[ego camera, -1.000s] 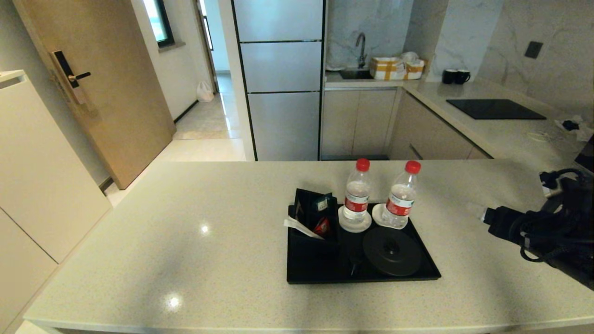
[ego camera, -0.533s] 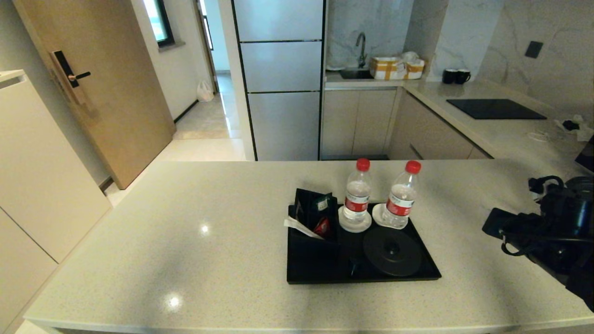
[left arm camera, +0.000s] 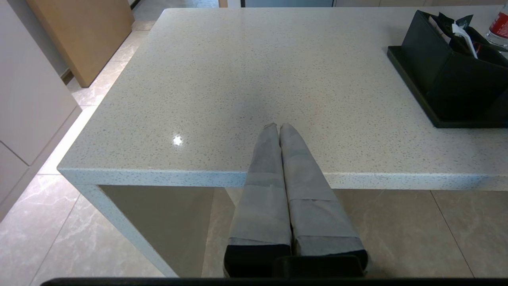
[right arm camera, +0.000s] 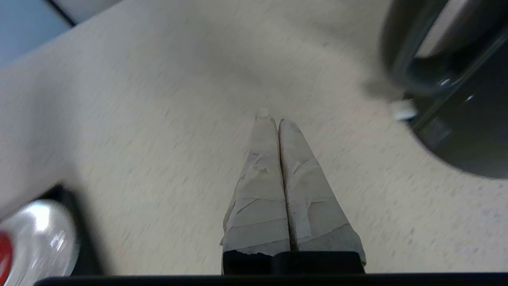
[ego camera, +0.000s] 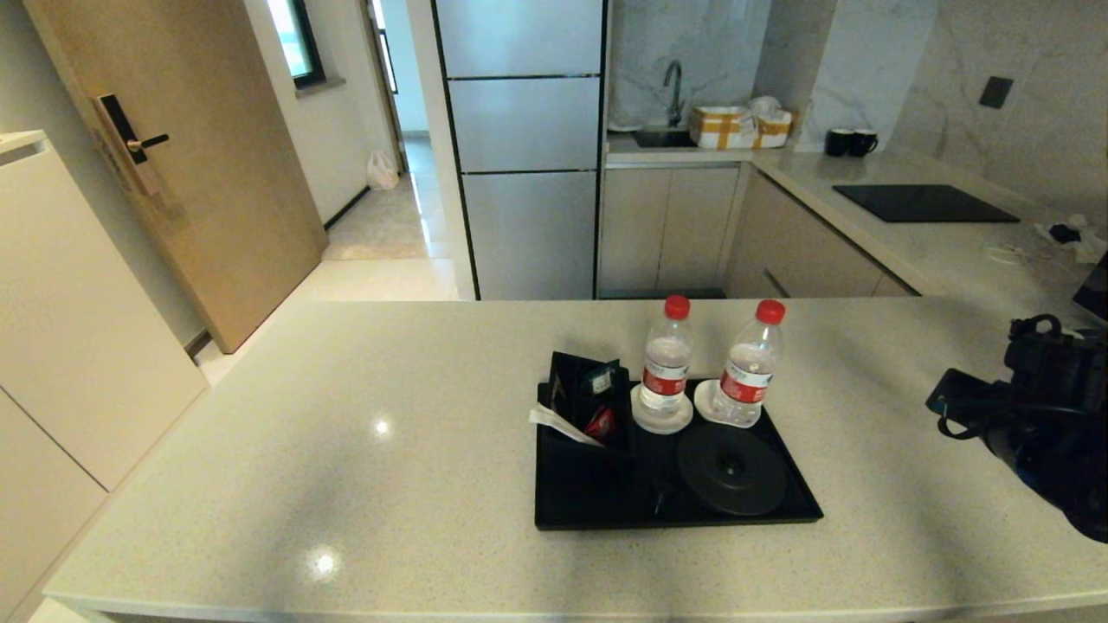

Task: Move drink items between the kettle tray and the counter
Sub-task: Return the kettle to its original position

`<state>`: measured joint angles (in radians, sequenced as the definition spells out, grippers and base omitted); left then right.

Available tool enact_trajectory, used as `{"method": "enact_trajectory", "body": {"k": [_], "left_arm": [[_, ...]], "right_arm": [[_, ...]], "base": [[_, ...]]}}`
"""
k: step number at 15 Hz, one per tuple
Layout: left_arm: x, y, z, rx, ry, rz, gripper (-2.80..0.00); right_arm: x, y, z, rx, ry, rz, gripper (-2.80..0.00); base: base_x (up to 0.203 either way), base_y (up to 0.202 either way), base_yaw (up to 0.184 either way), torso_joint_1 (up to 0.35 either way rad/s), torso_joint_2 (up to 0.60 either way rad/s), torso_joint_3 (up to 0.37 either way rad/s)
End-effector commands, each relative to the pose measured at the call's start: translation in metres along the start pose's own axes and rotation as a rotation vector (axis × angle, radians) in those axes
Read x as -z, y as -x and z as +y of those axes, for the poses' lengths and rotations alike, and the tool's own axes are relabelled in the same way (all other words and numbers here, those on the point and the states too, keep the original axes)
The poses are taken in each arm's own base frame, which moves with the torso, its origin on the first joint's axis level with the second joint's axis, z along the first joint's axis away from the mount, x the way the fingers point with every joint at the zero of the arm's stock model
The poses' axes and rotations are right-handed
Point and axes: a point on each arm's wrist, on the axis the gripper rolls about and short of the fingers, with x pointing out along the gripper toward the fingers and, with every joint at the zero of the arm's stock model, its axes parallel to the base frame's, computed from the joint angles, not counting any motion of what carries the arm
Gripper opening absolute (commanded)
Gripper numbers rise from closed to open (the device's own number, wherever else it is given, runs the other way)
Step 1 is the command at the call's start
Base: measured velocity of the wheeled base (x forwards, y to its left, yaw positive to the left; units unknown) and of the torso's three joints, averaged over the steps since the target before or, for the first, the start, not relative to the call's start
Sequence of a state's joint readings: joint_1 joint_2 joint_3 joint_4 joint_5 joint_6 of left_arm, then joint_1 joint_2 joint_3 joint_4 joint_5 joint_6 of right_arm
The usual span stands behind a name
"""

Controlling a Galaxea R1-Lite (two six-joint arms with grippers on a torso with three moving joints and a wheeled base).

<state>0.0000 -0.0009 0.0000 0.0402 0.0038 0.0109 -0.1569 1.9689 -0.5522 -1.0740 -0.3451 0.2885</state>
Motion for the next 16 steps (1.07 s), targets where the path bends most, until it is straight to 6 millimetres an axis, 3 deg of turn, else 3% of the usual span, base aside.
{"method": "enact_trajectory", "body": {"k": [1, 3, 11, 12, 16], "left_arm": [[0.0, 0.0, 0.0, -0.001, 0.0, 0.002, -2.8], [0.0, 0.0, 0.0, -0.001, 0.0, 0.002, -2.8], [0.0, 0.0, 0.0, -0.001, 0.0, 0.001, -2.8], [0.0, 0.0, 0.0, -0.001, 0.0, 0.001, -2.8], [0.0, 0.0, 0.0, -0.001, 0.0, 0.0, -2.8]], "right_arm": [[-0.002, -0.012, -0.007, 0.036, -0.015, -0.015, -2.8], [-0.006, -0.022, -0.014, 0.066, -0.028, -0.029, -2.8], [-0.009, -0.027, -0.03, 0.118, -0.021, -0.032, -2.8], [-0.009, -0.026, -0.035, 0.118, -0.009, -0.028, 0.0], [-0.01, -0.018, -0.052, 0.06, 0.055, 0.001, 0.0]], "base": [[0.0, 0.0, 0.0, 0.0, 0.0, 0.0], [0.0, 0.0, 0.0, 0.0, 0.0, 0.0], [0.0, 0.0, 0.0, 0.0, 0.0, 0.0], [0.0, 0.0, 0.0, 0.0, 0.0, 0.0], [0.0, 0.0, 0.0, 0.0, 0.0, 0.0]]}}
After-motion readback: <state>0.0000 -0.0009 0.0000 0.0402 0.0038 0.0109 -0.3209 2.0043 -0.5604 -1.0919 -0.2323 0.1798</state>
